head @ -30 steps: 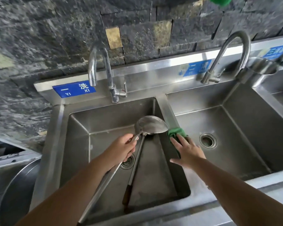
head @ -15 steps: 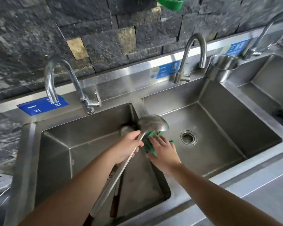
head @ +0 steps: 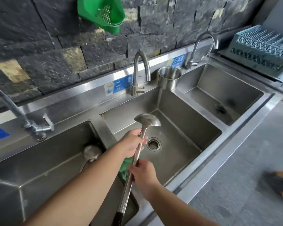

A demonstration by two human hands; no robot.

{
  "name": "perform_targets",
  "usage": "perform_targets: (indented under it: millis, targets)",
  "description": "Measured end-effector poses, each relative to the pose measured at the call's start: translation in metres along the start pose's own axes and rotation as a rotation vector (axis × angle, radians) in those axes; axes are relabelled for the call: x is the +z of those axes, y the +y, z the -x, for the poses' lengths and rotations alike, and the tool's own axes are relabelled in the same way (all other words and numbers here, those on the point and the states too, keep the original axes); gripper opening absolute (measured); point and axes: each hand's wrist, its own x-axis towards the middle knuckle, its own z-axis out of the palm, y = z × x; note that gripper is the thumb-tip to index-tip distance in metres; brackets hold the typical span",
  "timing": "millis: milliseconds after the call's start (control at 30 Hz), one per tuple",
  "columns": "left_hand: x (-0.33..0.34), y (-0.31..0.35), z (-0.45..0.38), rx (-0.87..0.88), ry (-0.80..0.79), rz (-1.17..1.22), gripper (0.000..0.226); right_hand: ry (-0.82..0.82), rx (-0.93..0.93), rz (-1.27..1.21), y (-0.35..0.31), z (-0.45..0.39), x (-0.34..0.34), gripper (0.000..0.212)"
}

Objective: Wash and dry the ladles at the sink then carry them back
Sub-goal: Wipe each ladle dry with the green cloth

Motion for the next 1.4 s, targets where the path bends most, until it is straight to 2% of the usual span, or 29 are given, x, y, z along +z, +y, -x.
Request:
perform_targets:
  millis: [33, 167, 233, 300, 367, 467, 633, 767, 933, 1100, 1300, 1400]
  targets:
    - [0.006, 0.002, -0.003, 0.009, 0.002, -0.013, 0.045, 0.022, 0.009, -0.021, -0.002, -0.004, -0.006, 0.012]
    - [0.021, 0.003, -0.01, 0.08, -0.012, -0.176, 0.028, 0.068, 0.023, -0.12, -0.013, -0.016, -0.037, 0.011]
    - [0.024, -0.005, -0.006, 0.069, -0.033, -0.298, 0.026, 0.062, 0.033, -0.134, -0.013, -0.026, -0.054, 0.013]
    - [0.029, -0.018, 0.005, 0.025, -0.047, -0.337, 0.02, 0.061, 0.042, -0.15, -0.013, -0.04, -0.067, 0.005]
    - [0.036, -0.03, 0.025, -0.025, -0.032, -0.335, 0.015, 0.074, 0.061, -0.147, -0.01, -0.052, -0.075, 0.012]
    - [0.048, -0.054, 0.052, -0.096, -0.041, -0.304, 0.016, 0.085, 0.107, -0.169, -0.009, -0.066, -0.084, 0.007]
    - [0.064, -0.078, 0.062, -0.223, -0.168, -0.38, 0.013, 0.108, 0.161, -0.148, 0.004, -0.094, -0.095, 0.014]
    - [0.067, -0.076, 0.043, -0.276, -0.119, -0.317, 0.016, 0.112, 0.186, -0.131, 0.021, -0.107, -0.094, 0.005]
    - [0.064, -0.077, 0.023, -0.361, -0.061, -0.207, 0.009, 0.038, 0.209, 0.087, 0.046, -0.112, -0.09, 0.003]
    - [0.066, -0.091, 0.013, -0.42, -0.06, -0.176, 0.011, 0.04, 0.249, 0.189, 0.066, -0.122, -0.089, 0.01]
    - [0.07, -0.099, 0.007, -0.422, -0.041, -0.189, 0.015, 0.047, 0.276, 0.212, 0.077, -0.135, -0.089, 0.043]
    - [0.076, -0.099, 0.003, -0.4, -0.069, -0.34, 0.038, 0.037, 0.236, 0.297, 0.081, -0.14, -0.089, 0.053]
